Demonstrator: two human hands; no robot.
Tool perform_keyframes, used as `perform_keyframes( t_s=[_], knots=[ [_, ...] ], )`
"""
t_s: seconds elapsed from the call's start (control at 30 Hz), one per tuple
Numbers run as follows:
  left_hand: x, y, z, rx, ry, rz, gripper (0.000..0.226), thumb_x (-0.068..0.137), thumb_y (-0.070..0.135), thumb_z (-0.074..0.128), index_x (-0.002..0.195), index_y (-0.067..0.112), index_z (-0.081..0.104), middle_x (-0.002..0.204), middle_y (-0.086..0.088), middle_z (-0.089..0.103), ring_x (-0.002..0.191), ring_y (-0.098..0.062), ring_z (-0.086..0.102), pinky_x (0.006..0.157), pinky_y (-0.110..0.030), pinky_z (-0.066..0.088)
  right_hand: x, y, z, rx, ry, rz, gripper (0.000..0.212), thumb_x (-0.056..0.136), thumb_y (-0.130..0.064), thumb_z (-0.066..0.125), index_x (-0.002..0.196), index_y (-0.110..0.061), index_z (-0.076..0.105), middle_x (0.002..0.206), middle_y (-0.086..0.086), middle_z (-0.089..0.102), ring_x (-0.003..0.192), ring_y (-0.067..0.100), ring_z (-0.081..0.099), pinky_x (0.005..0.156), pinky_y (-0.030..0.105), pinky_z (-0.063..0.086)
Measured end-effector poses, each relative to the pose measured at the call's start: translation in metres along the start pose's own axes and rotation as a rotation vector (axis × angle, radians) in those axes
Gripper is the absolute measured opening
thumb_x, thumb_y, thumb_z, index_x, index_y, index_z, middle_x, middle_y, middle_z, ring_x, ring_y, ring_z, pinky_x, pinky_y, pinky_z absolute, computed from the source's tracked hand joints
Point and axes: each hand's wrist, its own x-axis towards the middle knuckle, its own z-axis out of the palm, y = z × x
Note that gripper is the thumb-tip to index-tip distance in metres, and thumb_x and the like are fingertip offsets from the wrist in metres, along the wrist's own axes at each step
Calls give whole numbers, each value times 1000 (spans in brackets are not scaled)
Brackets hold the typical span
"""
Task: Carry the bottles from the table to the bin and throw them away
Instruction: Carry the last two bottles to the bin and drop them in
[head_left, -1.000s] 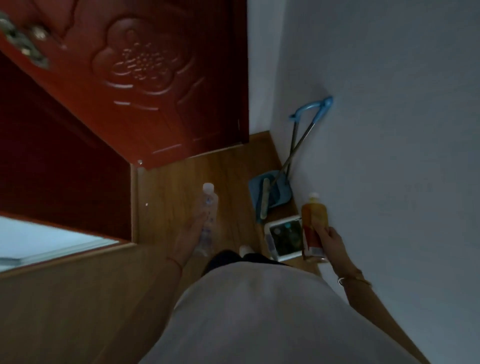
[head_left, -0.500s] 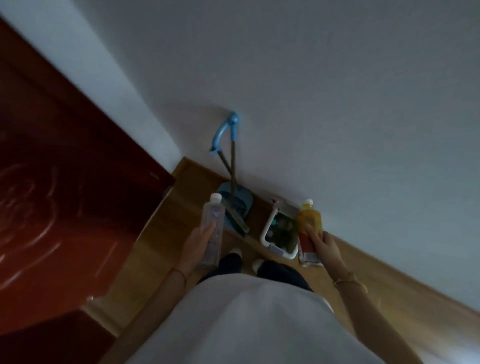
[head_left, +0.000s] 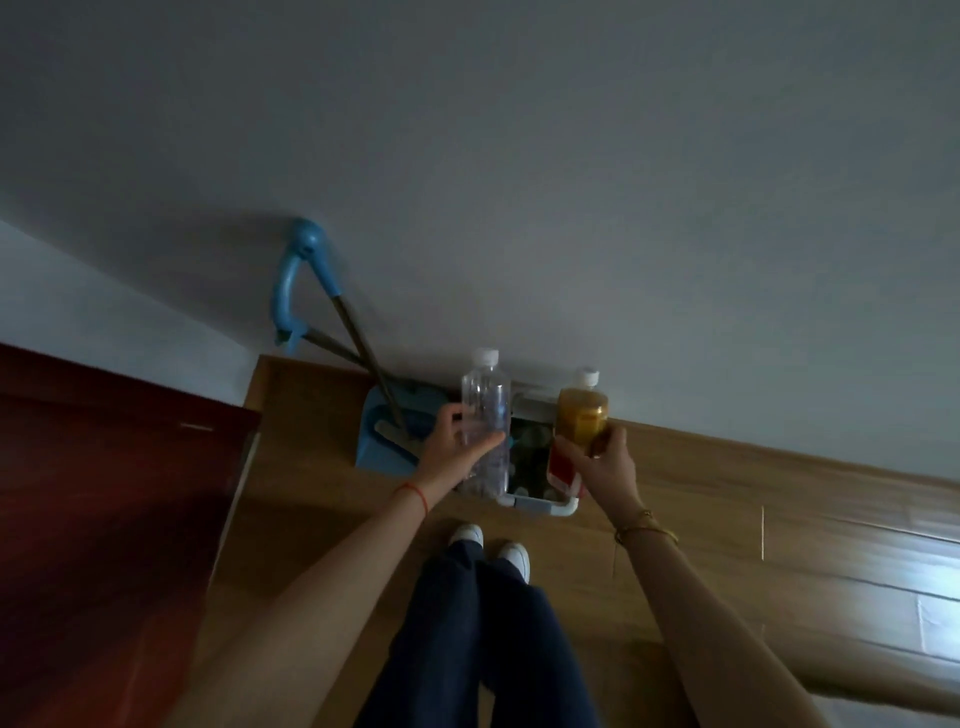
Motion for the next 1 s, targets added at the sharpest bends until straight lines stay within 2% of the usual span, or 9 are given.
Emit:
perform_keyframes(
  t_s=[0.17,0.3,0.43,0.6,0.7,0.77,0.83,0.93,1.0],
  knots=[
    [88,-80,55,121,15,38,62,75,32,79,126,16,47,120,4,56,108,-12,55,81,-20,44,71,84,35,-51,44,-22,56,75,-28,79,114,-16,40,112,3,55,102,21,58,83,35,52],
    [148,-145,88,191,15,84,67,72,30,82,128,17,47,130,-2,58,118,-15,55,96,-29,47,120,157,65,-159,28,-74,65,70,-32,81,121,-12,45,119,4,53,103,16,54,84,30,49],
    [187,-188,104,229,41,122,62,74,24,81,127,15,50,128,-3,61,116,-13,57,96,-26,46,155,212,92,-255,2,-95,68,74,-41,76,126,-12,44,122,7,56,109,21,57,89,34,52],
    [211,-213,107,418,90,264,55,76,33,78,126,20,58,120,0,69,113,-15,65,88,-19,48,170,234,112,-392,75,-138,81,79,-50,68,140,-11,32,129,11,55,112,26,59,86,37,53],
    [212,-213,106,579,171,334,71,74,49,74,134,19,48,116,-3,70,103,-19,70,81,-28,58,170,231,115,-471,120,-159,91,81,-61,59,147,-12,20,128,12,57,108,28,63,80,42,56],
    [205,-214,107,684,202,328,80,74,59,68,138,20,39,113,-8,67,97,-23,69,70,-33,59,166,230,117,-520,157,-170,90,85,-64,49,150,-14,12,129,14,55,108,30,62,79,45,57],
    [200,-216,112,795,216,277,73,79,68,55,132,19,45,111,-11,61,95,-24,62,64,-30,55,162,229,116,-599,204,-180,82,90,-61,39,151,-12,11,128,15,51,107,30,61,75,44,56],
    [202,-219,119,954,272,294,61,88,63,46,117,12,58,115,-9,59,106,-24,53,75,-30,50,159,228,112,-631,224,-225,64,96,-49,35,148,-14,22,126,13,48,105,29,59,73,40,56],
    [208,-220,120,964,320,290,55,88,50,57,126,10,53,121,-10,58,111,-26,52,84,-34,50,162,228,108,-666,202,-296,58,98,-41,39,149,-18,24,132,12,47,108,27,56,77,41,57]
  ],
)
